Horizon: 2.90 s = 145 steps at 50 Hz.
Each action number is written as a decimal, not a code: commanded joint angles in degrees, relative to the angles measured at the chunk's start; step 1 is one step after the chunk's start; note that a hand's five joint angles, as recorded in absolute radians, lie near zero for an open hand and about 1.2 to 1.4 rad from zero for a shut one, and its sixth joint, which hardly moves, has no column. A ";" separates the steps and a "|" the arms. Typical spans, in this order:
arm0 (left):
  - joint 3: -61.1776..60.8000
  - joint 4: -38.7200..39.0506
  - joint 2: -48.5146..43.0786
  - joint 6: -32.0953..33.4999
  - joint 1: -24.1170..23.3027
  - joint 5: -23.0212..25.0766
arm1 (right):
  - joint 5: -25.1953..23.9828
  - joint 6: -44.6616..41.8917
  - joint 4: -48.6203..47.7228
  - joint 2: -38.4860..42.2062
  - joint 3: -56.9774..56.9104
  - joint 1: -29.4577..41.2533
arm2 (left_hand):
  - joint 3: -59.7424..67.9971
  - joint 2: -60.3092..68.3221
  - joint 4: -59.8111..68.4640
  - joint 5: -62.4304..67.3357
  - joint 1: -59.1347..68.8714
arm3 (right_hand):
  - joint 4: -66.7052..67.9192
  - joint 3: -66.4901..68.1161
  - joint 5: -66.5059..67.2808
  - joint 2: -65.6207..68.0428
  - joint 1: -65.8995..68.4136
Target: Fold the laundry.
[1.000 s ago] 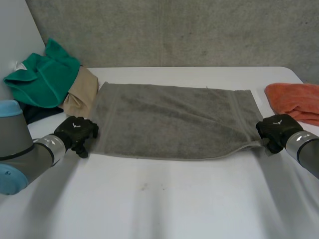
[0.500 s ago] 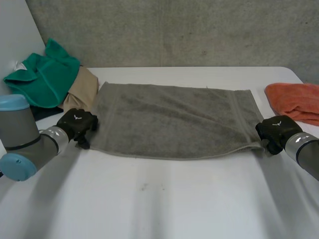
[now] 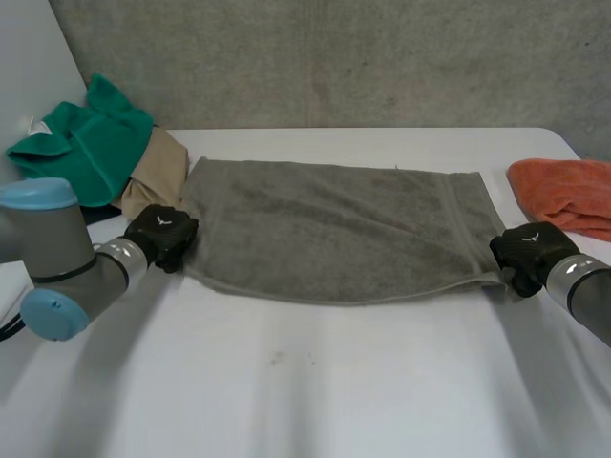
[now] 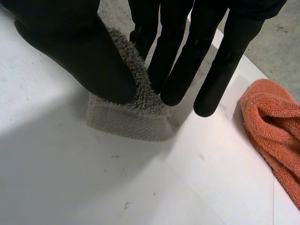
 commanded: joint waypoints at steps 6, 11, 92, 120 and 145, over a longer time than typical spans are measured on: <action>-14.02 -1.69 17.86 0.31 -0.64 -4.12 | 0.02 -1.46 3.26 -1.29 -0.35 -0.26 | 11.64 11.48 11.49 13.91 13.27 | 10.91 11.25 12.93 12.19 16.03; -21.59 -6.52 27.00 1.27 -0.72 -4.21 | 0.28 -10.85 15.55 -6.65 -0.18 -0.35 | 11.64 11.48 11.49 13.91 13.27 | 10.91 11.25 12.93 12.19 16.03; -7.51 -10.56 15.03 5.23 0.33 -5.70 | 0.99 -7.35 8.00 -6.99 -0.18 -0.79 | 11.64 11.48 11.49 13.91 13.27 | 10.91 11.25 12.93 12.19 16.03; -17.39 -11.37 21.06 12.70 -2.21 -8.43 | 0.37 -14.13 21.03 -5.61 -4.91 -1.49 | 11.64 11.48 11.49 13.91 13.27 | 10.91 11.25 12.93 12.19 16.03; 35.87 21.68 -21.84 7.87 -11.45 -16.78 | 9.60 3.19 -11.48 20.32 -31.20 1.41 | 11.64 11.48 11.49 13.91 13.27 | 10.91 11.25 12.93 12.19 16.03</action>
